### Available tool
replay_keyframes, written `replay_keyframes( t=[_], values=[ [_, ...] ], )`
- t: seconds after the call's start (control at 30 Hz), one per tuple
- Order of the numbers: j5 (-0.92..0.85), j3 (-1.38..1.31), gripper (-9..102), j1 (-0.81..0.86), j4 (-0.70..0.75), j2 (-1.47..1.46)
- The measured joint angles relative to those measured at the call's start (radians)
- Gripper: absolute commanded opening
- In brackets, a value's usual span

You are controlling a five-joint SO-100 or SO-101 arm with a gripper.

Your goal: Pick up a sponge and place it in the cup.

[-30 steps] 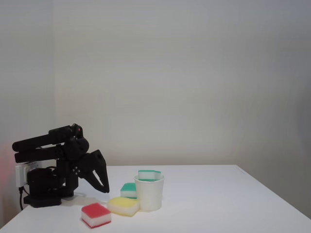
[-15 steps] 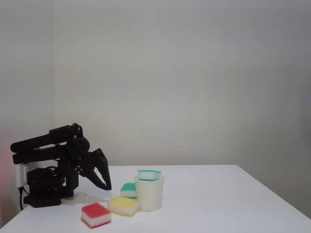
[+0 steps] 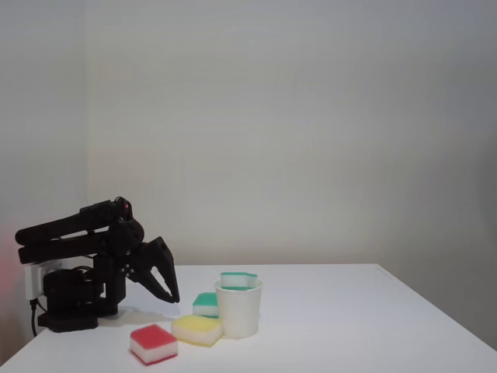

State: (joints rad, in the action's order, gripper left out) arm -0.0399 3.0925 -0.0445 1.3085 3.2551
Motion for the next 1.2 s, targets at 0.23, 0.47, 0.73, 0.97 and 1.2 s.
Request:
replay_keyframes(
  t=[0.23, 0.47, 0.73, 0.97, 1.2],
  values=[
    [0.0, 0.0, 0, -0.015, 0.0, 0.0],
    [0.0, 0.0, 0, -0.006, 0.0, 0.0],
    [0.0, 0.0, 0, -0.005, 0.0, 0.0],
    [0.0, 0.0, 0, -0.006, 0.0, 0.0],
    [0.0, 0.0, 0, -0.006, 0.0, 0.0]
  ],
)
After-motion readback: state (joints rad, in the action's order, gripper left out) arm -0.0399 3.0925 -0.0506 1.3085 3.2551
